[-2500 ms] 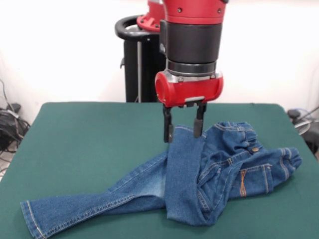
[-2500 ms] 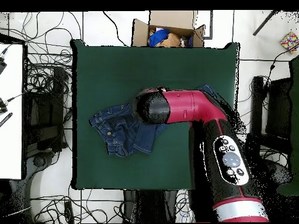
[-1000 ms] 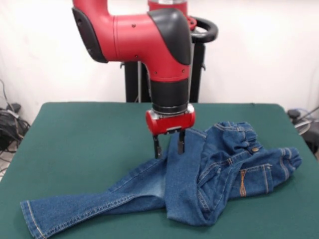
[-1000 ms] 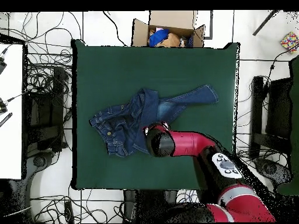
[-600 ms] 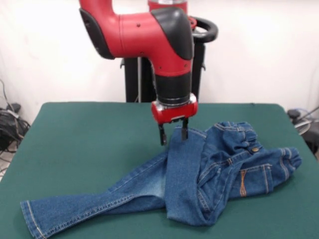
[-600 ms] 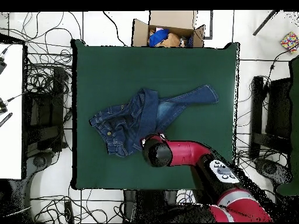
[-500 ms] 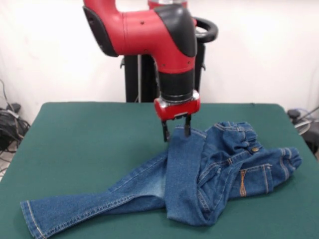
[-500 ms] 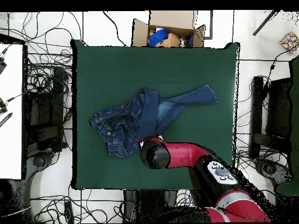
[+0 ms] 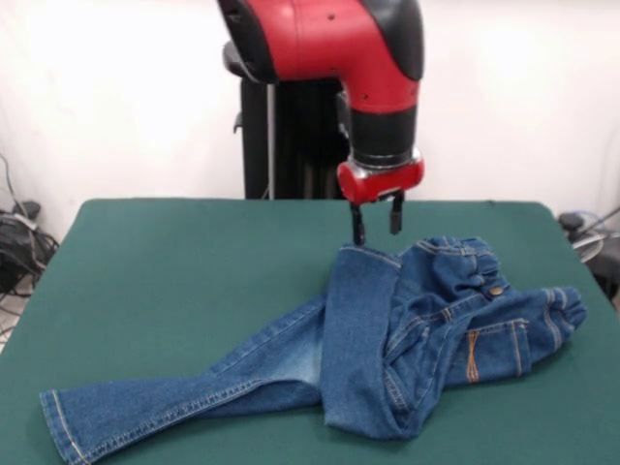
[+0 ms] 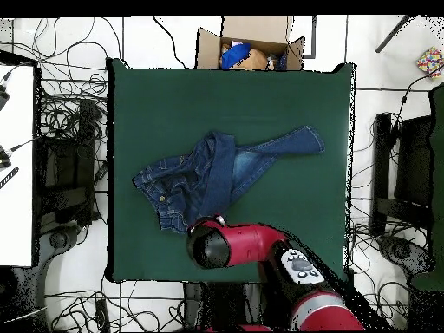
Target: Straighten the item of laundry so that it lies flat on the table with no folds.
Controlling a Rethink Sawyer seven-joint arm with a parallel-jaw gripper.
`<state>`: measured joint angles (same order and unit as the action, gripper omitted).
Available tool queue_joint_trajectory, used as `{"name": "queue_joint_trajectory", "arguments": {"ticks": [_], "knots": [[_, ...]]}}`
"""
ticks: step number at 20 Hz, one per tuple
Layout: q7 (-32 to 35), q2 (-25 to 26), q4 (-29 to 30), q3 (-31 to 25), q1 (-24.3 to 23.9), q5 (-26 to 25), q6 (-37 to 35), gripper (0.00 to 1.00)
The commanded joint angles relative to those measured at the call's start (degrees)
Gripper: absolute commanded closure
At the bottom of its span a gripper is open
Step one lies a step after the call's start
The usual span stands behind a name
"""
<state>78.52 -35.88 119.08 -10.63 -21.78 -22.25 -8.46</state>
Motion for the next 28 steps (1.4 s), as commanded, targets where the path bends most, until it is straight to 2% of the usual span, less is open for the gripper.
{"name": "queue_joint_trajectory", "arguments": {"ticks": [1,9,19,28], "knots": [[15.2,1.6,0.2,1.9,2.2,3.8,4.5,0.0],[13.5,6.9,-3.1,4.0,1.7,3.0,8.5,0.0],[11.3,8.1,-5.3,3.6,-0.3,3.1,8.0,0.0],[12.4,8.2,-5.1,3.9,0.1,4.0,9.1,0.0]]}}
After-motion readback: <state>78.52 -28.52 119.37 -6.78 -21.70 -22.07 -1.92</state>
